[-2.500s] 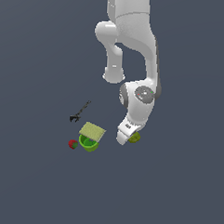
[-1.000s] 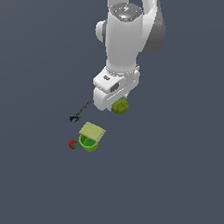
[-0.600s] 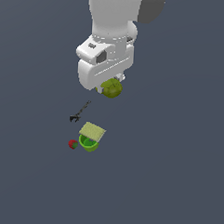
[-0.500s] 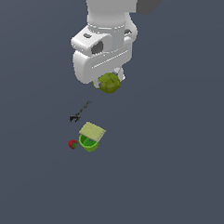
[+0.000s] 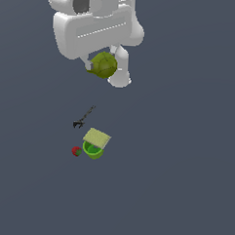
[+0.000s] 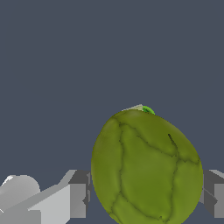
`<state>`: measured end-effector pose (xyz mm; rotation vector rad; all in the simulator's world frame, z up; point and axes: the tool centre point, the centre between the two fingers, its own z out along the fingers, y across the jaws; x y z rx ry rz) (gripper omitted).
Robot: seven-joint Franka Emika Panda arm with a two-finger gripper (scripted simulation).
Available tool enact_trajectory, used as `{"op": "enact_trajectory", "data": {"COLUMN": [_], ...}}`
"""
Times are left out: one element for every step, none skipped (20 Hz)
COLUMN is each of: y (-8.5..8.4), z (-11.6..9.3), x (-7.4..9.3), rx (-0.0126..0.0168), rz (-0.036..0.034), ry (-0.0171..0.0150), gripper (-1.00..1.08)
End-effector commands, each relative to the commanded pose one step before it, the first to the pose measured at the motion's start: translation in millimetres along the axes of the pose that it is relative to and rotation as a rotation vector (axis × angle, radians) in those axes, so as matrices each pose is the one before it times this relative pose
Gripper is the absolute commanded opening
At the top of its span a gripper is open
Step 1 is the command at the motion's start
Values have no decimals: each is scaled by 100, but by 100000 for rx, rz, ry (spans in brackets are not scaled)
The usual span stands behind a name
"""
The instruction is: Pick up a designated object from a clutter of objects.
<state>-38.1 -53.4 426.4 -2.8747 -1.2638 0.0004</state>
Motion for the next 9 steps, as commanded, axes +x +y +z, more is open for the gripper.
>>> {"op": "enact_trajectory", "data": {"y": [304, 90, 85, 73, 62, 49, 36, 22, 7], "z": [-1176, -311, -260, -208, -157, -107, -59, -21, -2], "x": [-353, -87, -79, -60, -41, -22, -5, 6, 4], "rx": [-93, -28, 0, 0, 0, 0, 0, 0, 0], "rz": [-44, 13, 0, 0, 0, 0, 0, 0, 0], "ry": [26, -38, 0, 0, 0, 0, 0, 0, 0], "gripper": [-100, -100, -100, -100, -100, -100, -100, -100, -100]}}
